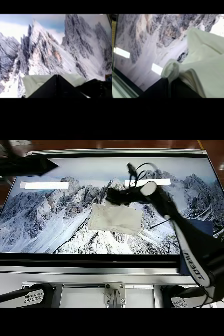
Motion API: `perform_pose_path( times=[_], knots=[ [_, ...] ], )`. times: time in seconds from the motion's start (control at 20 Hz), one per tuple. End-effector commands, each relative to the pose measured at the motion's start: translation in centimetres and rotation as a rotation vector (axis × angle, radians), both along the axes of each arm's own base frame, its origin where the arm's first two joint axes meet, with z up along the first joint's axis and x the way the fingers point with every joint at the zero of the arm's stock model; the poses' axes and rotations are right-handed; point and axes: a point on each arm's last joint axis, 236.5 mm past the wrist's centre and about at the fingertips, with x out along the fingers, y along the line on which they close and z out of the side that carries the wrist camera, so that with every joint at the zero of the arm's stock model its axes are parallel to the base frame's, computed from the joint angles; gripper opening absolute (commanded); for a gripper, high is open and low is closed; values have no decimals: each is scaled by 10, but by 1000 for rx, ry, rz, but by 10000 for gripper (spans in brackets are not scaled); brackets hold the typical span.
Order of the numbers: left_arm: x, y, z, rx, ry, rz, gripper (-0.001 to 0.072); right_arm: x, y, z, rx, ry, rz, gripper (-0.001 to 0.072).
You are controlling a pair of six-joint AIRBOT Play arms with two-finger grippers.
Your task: Fold the shirts.
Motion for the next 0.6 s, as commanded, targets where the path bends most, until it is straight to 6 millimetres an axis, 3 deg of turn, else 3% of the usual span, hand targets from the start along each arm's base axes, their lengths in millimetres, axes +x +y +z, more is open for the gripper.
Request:
perform_pose_path(
  times=[0.0,0.05,0.15,0.25,0.35,0.45,0.55],
  knots=[
    [-45,42,63,55,-118,89,42,2,56,-51,84,81,-65,80],
    [-55,39,70,62,-130,80,42,2,63,-61,104,114,-84,130],
    [-70,32,75,72,-131,50,42,0,71,-70,160,188,-107,446],
    [-74,25,72,76,-117,27,43,-3,69,-69,161,189,-80,471],
    [-74,23,69,74,-110,22,43,1,54,-64,150,189,-63,471],
    [-74,23,65,75,-101,20,43,-1,24,-63,87,190,-10,471],
    [-73,23,65,75,-100,20,43,-14,-27,-75,-69,226,65,471]
  ],
)
